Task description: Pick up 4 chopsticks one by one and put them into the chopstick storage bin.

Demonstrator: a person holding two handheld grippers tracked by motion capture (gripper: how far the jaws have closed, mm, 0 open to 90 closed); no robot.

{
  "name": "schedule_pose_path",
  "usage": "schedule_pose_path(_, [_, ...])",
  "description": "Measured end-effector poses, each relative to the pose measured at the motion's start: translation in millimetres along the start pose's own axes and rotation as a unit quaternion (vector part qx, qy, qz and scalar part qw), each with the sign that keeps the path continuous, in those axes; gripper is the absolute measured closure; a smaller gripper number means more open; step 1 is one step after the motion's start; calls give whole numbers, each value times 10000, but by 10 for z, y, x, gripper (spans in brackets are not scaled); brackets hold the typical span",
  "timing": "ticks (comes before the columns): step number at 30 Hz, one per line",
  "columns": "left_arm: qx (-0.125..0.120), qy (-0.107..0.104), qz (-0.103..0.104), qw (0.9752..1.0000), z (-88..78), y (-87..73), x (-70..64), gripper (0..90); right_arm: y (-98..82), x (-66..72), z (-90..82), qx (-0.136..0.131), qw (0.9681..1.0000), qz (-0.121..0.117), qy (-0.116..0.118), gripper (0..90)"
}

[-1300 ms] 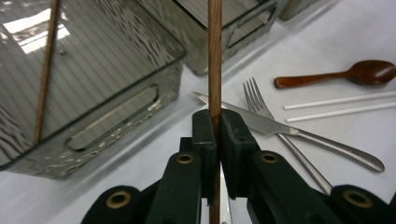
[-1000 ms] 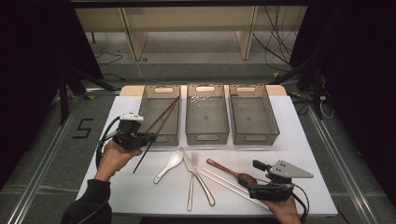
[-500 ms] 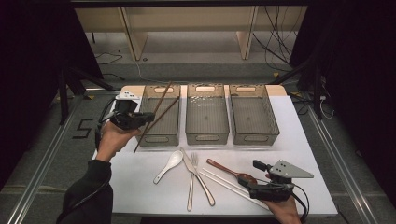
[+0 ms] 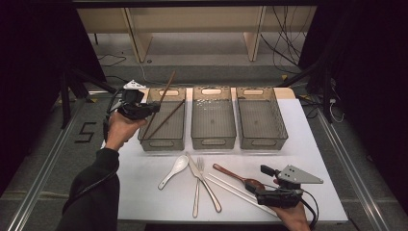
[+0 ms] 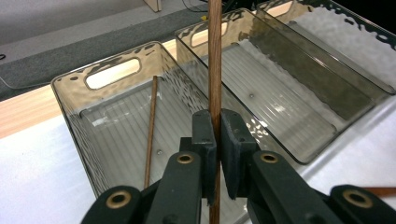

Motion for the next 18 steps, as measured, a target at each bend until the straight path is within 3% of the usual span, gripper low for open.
schedule_pose_path(12, [-16, 205, -38, 9998, 157, 84, 185, 844, 0, 4, 1, -8, 10000, 1, 24, 184])
schedule_pose_path(18, [-79, 173, -81, 9998, 247, 103, 239, 843, -1, 8, 1, -4, 10000, 3, 37, 184])
Point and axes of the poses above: each handheld gripper's, and its own axes: z roughly forward along the jaws, y roughly out of its top, x roughly to its left, the point moved 10 cm from there along z, roughly forward along the jaws, and after that the axes turned 2 degrees about -z, right-handed, at the moved point
